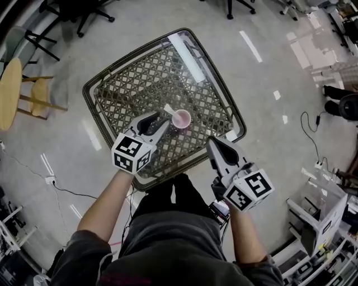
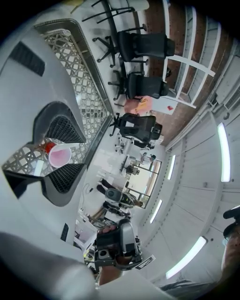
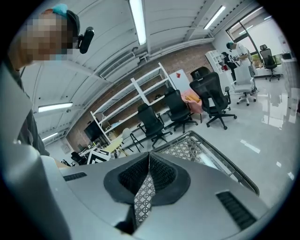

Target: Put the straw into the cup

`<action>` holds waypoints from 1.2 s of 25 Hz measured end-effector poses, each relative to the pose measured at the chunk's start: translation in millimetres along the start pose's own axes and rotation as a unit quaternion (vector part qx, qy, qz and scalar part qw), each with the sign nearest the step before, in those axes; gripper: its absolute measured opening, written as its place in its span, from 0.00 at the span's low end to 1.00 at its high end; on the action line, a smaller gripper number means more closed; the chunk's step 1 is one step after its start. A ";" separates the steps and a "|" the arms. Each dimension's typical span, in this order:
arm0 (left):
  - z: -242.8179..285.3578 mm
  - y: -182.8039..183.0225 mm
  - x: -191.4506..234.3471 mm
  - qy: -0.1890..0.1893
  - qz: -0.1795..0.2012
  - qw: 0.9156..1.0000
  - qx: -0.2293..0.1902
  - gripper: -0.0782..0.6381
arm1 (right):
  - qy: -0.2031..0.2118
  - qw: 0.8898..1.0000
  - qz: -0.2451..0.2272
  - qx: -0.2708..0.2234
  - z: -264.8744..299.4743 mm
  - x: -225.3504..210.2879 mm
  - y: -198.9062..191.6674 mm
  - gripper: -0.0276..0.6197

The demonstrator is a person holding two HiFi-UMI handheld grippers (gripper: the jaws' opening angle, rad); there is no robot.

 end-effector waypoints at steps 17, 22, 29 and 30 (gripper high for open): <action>-63.7 40.0 -31.0 0.006 0.027 0.998 -0.052 0.13 | 0.009 0.998 -0.048 -0.038 -17.6 40.6 33.5 0.06; -82.4 43.1 -39.5 0.007 0.031 0.997 -0.064 0.13 | 0.015 0.997 -0.058 -0.045 -17.4 54.2 35.5 0.06; -95.8 51.1 -48.8 0.010 0.033 0.997 -0.076 0.12 | 0.024 0.996 -0.067 -0.054 -24.1 61.9 44.1 0.06; -97.4 52.0 -49.7 0.010 0.034 0.996 -0.077 0.12 | 0.024 0.996 -0.068 -0.054 -24.4 62.8 45.0 0.06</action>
Point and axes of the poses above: the fingertips, and each gripper's own axes: z forward along the fingers, x to its left, y out of its top, the point moved 4 cm from there along -z, backward along the fingers, and after that the axes turned 8 degrees about x, right-handed, at the moved point
